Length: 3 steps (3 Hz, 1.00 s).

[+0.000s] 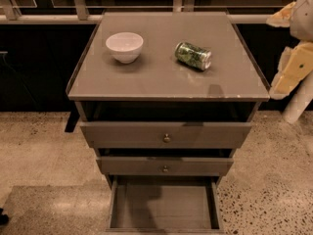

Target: Place green can into bottom drawer

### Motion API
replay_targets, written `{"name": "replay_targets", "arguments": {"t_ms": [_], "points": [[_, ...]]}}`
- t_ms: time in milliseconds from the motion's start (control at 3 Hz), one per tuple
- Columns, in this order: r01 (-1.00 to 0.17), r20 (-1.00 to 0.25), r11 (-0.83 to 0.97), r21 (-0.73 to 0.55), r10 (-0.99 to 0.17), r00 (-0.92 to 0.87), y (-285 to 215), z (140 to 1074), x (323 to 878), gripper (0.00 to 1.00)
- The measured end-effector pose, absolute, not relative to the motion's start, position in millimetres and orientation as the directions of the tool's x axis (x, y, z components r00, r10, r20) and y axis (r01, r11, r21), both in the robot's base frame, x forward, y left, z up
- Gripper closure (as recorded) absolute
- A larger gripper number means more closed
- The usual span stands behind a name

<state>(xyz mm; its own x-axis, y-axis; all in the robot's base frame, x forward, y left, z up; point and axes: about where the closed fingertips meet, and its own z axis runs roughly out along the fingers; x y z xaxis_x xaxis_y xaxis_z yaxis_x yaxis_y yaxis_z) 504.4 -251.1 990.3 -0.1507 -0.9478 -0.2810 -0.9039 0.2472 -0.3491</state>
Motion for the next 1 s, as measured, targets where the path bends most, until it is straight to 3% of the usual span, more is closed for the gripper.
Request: {"name": "replay_targets", "arguments": {"t_ms": [1000], "points": [[-0.888, -0.453, 0.259, -0.38, -0.889, -0.065, -284.5, 973.3, 644.2, 0.0]]}}
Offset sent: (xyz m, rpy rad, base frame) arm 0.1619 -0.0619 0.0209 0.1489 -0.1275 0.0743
